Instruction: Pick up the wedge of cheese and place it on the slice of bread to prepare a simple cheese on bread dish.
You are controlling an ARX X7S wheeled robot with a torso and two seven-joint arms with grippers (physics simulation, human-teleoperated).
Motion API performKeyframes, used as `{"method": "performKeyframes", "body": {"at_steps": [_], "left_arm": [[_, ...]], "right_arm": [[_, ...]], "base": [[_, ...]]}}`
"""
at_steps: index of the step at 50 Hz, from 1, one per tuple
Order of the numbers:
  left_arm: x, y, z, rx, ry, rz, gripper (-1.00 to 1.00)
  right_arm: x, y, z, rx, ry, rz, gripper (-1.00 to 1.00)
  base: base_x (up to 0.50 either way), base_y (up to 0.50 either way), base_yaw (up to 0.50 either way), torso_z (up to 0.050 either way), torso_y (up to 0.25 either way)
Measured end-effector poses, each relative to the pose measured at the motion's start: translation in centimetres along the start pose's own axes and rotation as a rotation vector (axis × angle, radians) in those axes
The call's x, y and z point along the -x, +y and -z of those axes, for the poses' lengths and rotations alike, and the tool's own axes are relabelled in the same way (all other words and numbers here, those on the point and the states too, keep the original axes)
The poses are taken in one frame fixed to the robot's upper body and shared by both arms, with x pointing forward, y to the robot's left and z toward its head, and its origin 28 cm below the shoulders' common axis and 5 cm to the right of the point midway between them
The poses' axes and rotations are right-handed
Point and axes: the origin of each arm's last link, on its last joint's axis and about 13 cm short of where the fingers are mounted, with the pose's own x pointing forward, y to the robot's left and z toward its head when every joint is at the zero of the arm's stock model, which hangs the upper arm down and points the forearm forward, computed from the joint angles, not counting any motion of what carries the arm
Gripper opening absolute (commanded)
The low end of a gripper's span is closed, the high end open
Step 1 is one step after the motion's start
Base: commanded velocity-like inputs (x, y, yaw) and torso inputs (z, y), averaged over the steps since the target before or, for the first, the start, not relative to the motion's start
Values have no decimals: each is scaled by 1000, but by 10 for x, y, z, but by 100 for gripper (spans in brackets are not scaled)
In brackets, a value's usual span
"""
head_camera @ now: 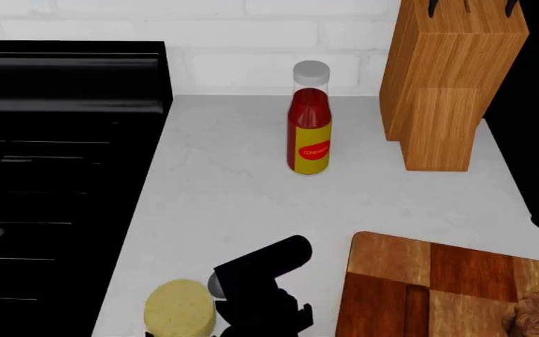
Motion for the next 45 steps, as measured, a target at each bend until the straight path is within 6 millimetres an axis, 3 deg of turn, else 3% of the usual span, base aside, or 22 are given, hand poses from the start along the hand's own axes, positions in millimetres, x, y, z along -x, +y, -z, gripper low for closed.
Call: {"method": "performKeyframes", "body": {"at_steps": [17,18,37,45], "left_arm": [[2,0,-2,9,-7,3,100],[2,0,-2,9,-7,3,100],[5,-4,-7,9,-7,11,100],[4,-4,-5,8,-4,15,100]], "right_arm": [[-3,-1,-1,-2,-4,17,100],[-4,-2,-1,-2,-4,17,-100],[-4,0,-2,-12,2,17,-100],[6,5,-7,18,0,42,-100]], "base": [[2,1,2,0,0],[14,0,3,0,0],[1,1,2,0,0],[0,0,0,0,0]]}}
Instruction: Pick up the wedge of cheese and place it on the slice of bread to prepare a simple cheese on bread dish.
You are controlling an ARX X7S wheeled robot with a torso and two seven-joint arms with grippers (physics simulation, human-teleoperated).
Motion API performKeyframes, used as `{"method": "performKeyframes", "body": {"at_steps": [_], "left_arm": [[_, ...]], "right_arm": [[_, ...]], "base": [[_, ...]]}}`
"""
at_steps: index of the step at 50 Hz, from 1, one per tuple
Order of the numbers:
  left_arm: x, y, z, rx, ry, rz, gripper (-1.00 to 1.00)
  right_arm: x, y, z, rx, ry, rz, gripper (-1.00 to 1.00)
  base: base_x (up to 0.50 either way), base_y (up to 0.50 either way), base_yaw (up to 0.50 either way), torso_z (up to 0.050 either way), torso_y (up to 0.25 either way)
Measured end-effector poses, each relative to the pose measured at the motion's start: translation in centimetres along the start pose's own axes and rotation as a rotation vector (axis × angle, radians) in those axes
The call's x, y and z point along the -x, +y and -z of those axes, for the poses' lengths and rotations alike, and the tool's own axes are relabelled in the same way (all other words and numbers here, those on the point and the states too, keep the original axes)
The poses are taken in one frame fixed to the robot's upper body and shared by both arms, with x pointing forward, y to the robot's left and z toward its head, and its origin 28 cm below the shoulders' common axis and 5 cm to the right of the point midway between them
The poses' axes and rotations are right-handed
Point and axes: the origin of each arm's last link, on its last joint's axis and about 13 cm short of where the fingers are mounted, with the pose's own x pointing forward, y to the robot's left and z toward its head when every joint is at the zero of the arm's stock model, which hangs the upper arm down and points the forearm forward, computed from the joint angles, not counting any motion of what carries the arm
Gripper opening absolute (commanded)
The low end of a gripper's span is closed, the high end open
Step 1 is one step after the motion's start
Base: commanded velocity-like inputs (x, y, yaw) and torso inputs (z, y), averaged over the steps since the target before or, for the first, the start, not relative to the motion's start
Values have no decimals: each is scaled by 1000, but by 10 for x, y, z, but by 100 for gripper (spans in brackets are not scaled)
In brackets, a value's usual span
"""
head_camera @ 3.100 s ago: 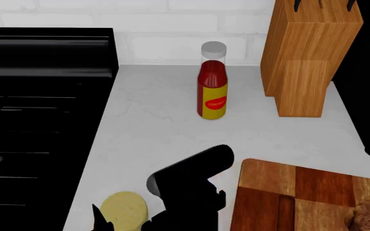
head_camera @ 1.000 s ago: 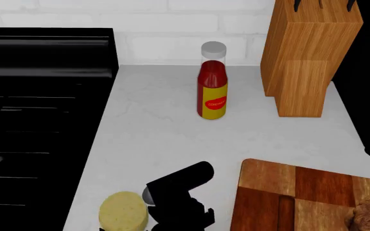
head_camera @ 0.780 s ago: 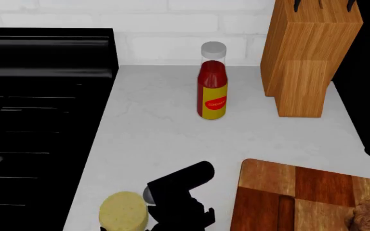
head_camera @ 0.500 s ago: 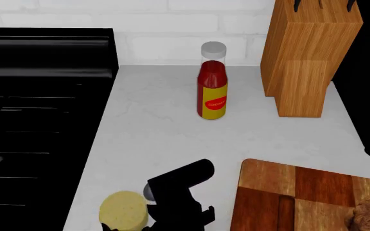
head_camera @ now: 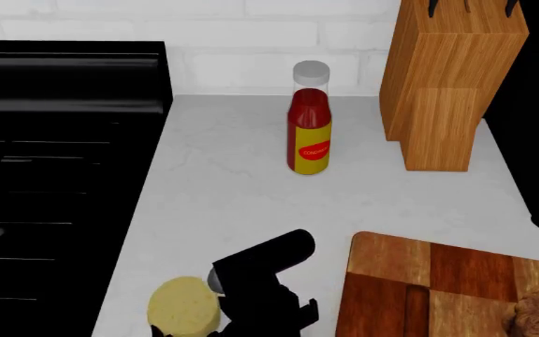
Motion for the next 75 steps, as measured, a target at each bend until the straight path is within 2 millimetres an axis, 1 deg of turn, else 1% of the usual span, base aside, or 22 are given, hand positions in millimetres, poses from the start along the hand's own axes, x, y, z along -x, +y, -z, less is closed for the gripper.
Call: {"method": "performKeyframes", "body": {"at_steps": [12,23,32,41,47,64,75], "left_arm": [[-3,2,3,-1,4,3,100],[-4,3,5,-3,8,6,100],[-4,3,6,-2,12,5,100],[-3,1,6,-4,17,4,100],[-3,-1,8,-5,19,4,100],[-4,-1,10,-4,19,2,100],[-3,-1,9,-3,18,1,100]], "right_arm": [[32,4,-25,63,-81,97,-100],[73,4,-51,97,-187,260,-100],[107,4,-61,118,-265,403,-100],[139,4,-62,105,-328,544,-100],[155,3,-61,88,-347,616,-100],[186,-3,-53,8,-351,775,-100],[201,-9,-49,-43,-362,867,-100]], "base": [[0,0,0,0,0],[0,0,0,0,0],[0,0,0,0,0],[0,0,0,0,0],[0,0,0,0,0],[0,0,0,0,0],[0,0,0,0,0]]}}
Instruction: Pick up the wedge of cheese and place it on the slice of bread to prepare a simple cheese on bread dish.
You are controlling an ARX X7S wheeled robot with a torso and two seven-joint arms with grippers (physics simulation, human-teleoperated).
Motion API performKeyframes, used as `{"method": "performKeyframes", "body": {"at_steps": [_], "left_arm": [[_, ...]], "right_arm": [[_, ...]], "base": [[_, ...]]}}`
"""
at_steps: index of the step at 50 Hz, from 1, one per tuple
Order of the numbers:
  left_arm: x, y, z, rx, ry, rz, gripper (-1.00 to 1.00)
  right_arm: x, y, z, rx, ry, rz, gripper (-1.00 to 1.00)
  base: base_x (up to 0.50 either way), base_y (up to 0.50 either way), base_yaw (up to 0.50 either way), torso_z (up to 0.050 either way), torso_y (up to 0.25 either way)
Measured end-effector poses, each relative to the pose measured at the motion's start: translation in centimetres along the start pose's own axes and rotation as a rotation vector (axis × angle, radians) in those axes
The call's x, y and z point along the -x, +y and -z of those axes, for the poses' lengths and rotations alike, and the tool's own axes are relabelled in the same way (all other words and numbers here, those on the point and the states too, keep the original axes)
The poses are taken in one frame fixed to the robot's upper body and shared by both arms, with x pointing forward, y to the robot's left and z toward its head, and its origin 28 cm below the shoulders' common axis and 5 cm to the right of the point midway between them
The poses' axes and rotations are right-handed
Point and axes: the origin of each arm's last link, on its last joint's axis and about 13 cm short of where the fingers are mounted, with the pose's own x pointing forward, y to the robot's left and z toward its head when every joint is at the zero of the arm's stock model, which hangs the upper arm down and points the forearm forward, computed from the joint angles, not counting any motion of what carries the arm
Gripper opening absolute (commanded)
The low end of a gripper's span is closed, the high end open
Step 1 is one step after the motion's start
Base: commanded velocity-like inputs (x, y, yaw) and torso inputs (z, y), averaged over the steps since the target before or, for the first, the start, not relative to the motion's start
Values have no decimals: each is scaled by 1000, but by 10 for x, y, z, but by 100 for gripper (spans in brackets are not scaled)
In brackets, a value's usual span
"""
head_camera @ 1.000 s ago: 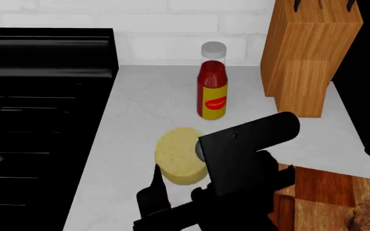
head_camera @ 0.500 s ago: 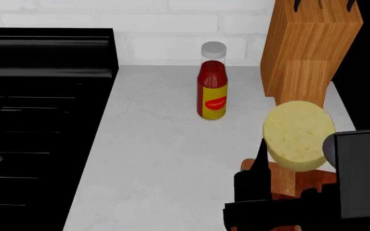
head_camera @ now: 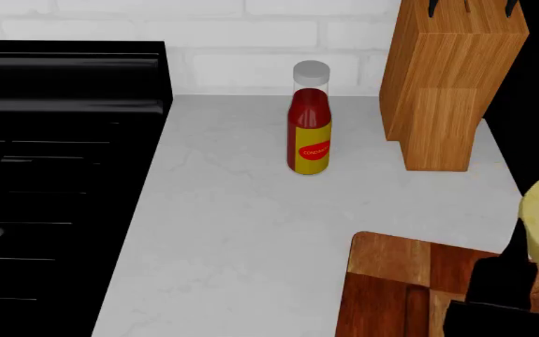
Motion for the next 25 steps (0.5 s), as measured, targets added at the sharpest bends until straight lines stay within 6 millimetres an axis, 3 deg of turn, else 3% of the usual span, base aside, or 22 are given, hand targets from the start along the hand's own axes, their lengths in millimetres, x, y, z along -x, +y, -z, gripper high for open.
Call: {"method": "performKeyframes", "body": {"at_steps": [25], "left_arm": [[0,1,0,-3,1,3,100]], "right_arm": [[-3,-27,13,-69,64,136,-100]], "base": [[0,0,0,0,0]]}}
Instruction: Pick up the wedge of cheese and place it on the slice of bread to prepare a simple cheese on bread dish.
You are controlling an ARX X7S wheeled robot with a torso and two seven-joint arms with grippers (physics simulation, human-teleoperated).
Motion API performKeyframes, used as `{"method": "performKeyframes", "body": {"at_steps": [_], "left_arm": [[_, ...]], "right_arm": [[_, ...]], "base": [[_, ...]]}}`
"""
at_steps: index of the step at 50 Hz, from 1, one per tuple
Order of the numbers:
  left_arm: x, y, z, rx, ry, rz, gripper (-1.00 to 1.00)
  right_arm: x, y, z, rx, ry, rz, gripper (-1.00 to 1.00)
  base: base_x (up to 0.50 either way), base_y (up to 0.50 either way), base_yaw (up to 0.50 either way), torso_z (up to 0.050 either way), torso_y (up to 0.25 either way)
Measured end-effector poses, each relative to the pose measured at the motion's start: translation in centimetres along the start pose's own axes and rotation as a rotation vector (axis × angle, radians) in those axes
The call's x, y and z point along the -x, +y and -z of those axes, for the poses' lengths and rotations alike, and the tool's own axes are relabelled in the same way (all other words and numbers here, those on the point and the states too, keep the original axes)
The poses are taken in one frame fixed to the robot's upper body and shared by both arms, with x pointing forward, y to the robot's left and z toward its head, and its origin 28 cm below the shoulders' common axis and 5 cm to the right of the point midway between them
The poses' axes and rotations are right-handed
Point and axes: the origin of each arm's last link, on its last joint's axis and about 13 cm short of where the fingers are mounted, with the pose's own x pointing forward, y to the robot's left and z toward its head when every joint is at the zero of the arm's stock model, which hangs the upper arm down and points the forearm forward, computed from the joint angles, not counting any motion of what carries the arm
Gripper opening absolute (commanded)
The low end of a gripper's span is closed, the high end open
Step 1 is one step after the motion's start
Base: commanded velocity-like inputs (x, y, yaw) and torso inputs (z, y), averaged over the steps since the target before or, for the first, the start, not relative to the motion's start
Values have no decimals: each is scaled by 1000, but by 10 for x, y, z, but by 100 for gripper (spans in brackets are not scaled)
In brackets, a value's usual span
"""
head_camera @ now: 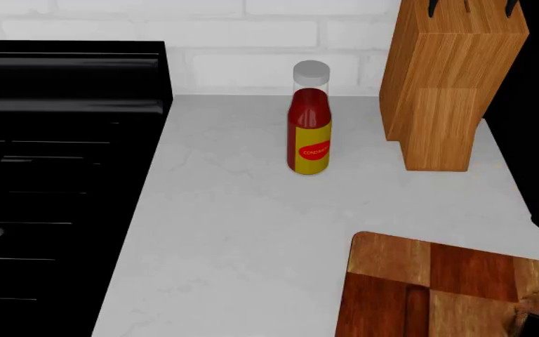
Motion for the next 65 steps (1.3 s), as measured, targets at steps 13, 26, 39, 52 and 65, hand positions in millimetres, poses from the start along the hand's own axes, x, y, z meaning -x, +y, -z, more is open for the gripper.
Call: {"method": "performKeyframes", "body": {"at_steps": [13,26,39,52,65], "left_arm": [[0,0,0,1,-2,-1,100],[0,0,0,2,-4,-1,100],[0,0,0,0,-3,1,100],[0,0,0,-8,0,1,100],[0,0,0,-8,-2,-1,100]], "right_arm": [[-9,-5,5,-20,35,14,-100],[-21,0,13,-24,63,-14,-100],[-39,3,29,-43,103,-31,-100],[-50,-1,45,-61,141,-18,-100],[-52,-4,51,-64,163,2,-100]], "base": [[0,0,0,0,0],[0,0,0,0,0],[0,0,0,0,0],[0,0,0,0,0],[0,0,0,0,0]]}}
